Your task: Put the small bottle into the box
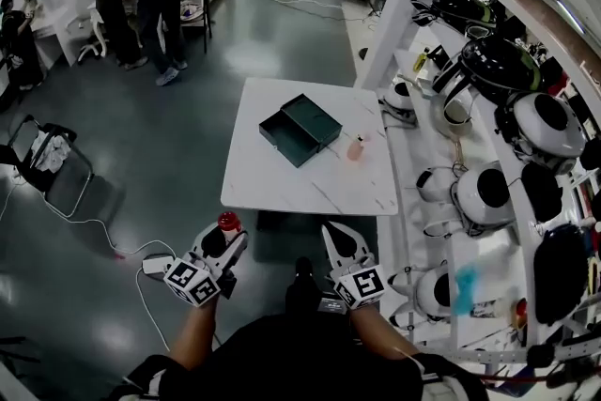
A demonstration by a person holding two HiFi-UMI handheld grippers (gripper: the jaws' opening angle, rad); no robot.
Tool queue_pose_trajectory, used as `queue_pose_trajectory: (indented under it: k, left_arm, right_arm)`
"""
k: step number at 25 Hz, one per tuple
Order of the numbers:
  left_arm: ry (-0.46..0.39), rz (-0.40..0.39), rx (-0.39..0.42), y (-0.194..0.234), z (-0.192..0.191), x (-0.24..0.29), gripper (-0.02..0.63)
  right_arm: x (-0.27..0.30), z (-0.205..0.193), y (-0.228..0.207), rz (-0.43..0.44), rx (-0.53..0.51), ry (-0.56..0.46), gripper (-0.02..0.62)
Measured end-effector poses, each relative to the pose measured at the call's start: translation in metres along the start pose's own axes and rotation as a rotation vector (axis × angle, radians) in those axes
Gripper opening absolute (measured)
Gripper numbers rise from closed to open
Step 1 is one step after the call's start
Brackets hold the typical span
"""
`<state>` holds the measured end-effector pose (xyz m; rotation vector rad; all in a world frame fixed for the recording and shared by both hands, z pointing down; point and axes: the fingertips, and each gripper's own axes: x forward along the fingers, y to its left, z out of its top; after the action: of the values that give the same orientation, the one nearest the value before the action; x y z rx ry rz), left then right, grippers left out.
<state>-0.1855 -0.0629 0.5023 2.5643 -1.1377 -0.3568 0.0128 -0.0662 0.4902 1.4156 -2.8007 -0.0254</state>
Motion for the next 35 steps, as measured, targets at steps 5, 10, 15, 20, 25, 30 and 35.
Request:
queue_pose_trajectory:
  k: [5, 10, 15, 20, 25, 30, 35]
  left_arm:
    - [0.004, 0.045, 0.023, 0.023, 0.009, 0.033, 0.233]
    - [0.007, 0.082, 0.027, 0.051, 0.014, 0.086, 0.233]
    - [-0.008, 0.078, 0.010, 0.068, 0.022, 0.163, 0.233]
    - [0.014, 0.123, 0.004, 0.097, 0.026, 0.220, 0.233]
    - [0.097, 0.104, 0.122, 0.117, 0.028, 0.269, 0.233]
    - [0.357, -0.003, 0.444, 0.132, 0.015, 0.304, 0.232]
    - [0.586, -0.209, 0.732, 0.151, -0.005, 0.336, 0.232]
  right_arm:
    - [0.041, -0.005, -0.033, 0.044, 0.020, -0.009, 0.032]
    - [0.088, 0.000, -0.080, 0.092, 0.015, -0.031, 0.032]
    - [0.127, 0.001, -0.147, 0.129, 0.057, -0.031, 0.032]
    - [0.161, -0.006, -0.199, 0.152, 0.098, -0.037, 0.032]
    - [0.188, -0.010, -0.242, 0.152, 0.100, -0.062, 0.032]
    - [0.200, -0.019, -0.260, 0.123, 0.151, -0.054, 0.032]
    - [0.216, -0.037, -0.266, 0.071, 0.150, -0.005, 0.032]
